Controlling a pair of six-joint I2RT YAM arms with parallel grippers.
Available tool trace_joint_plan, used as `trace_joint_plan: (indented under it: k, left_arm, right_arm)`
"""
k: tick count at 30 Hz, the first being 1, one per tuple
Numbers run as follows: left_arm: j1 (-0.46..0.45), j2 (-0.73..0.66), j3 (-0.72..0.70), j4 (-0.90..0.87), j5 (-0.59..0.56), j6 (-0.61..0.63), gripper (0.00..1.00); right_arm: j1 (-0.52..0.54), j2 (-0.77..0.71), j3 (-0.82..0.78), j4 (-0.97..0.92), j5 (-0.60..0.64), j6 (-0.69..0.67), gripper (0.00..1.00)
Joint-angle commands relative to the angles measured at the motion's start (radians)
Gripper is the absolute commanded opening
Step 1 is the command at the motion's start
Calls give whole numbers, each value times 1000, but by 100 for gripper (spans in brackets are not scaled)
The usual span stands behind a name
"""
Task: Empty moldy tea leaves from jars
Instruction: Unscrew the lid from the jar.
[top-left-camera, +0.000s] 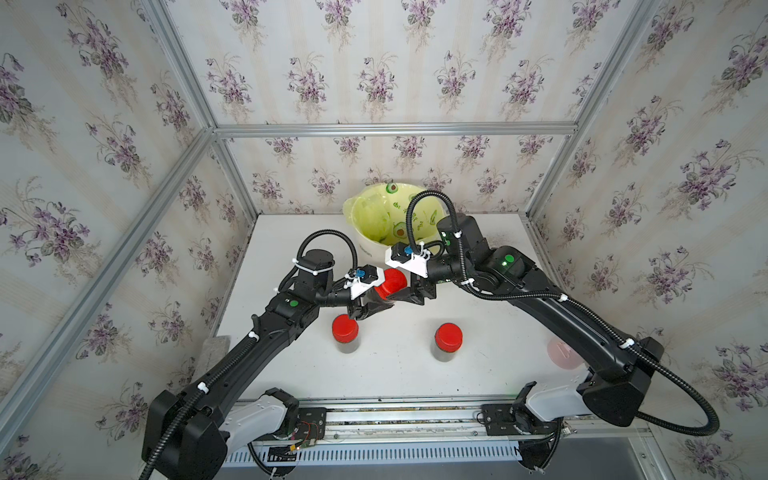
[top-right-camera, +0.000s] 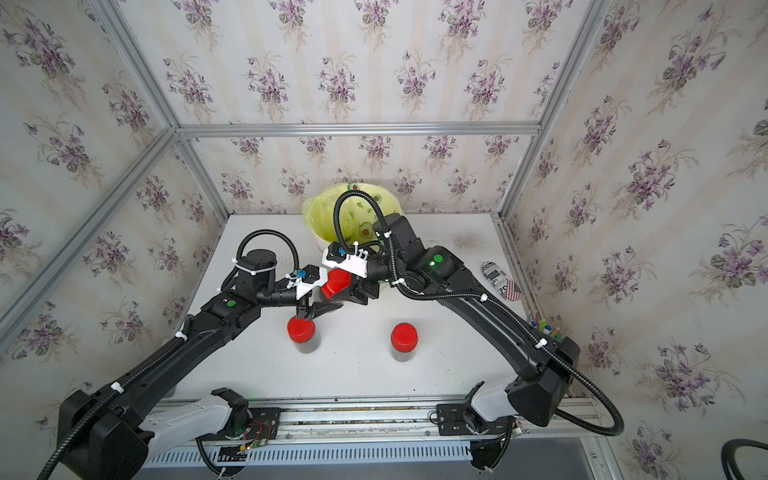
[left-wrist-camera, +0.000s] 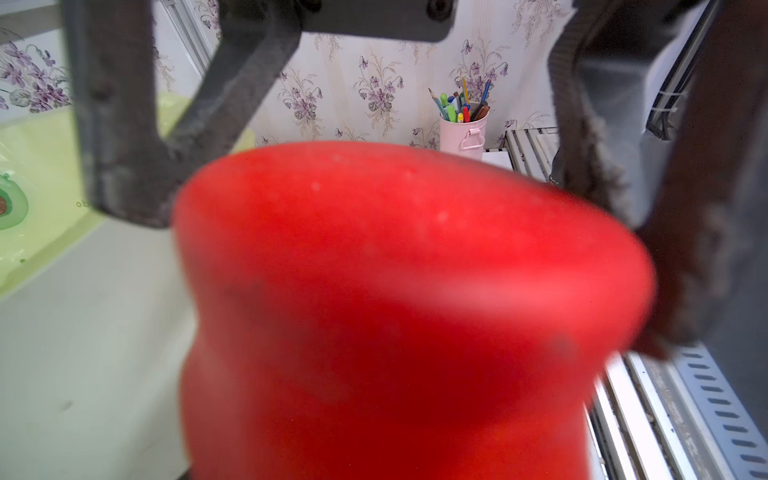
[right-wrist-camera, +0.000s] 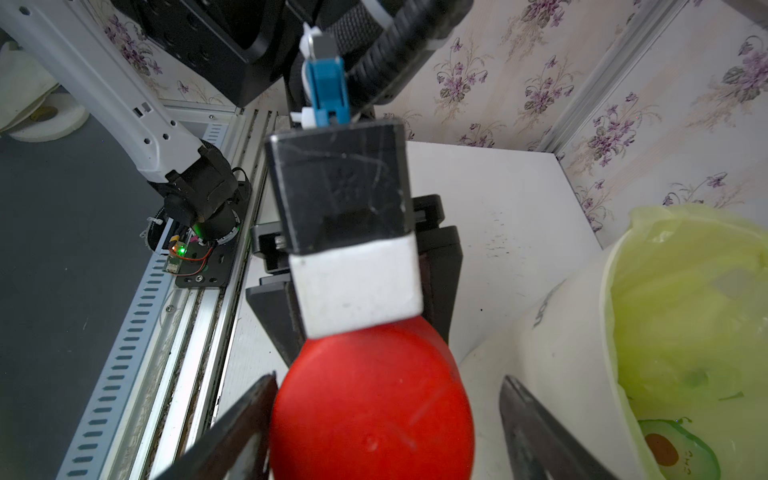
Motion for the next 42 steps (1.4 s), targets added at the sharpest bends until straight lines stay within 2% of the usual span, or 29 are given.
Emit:
trace_joint_plan:
  k: [1, 5, 8, 14, 18, 30, 42]
  left_arm:
    - [0, 0, 3, 12, 28, -8, 50]
    - [0, 0, 4, 12, 24, -7, 50]
    - [1, 2, 6, 12, 16, -10, 50]
    - [0, 2, 7, 13, 16, -13, 50]
    - [0, 9, 11, 13, 18, -17, 50]
    - [-1, 5, 8, 13, 16, -17, 50]
    - [-5, 8, 7, 13, 14, -17, 51]
  right_arm:
    - [-1, -38, -24, 96, 16, 83, 91]
    - [0, -89, -59, 114, 21, 224, 98]
    - [3, -134, -99, 124, 37, 349, 100]
    - [28, -161, -152, 101, 189, 593, 93]
    - [48, -164, -176, 124, 222, 710, 89]
    - [142, -150, -181, 165, 422, 868, 85]
    - [169, -118, -171, 164, 464, 871, 77]
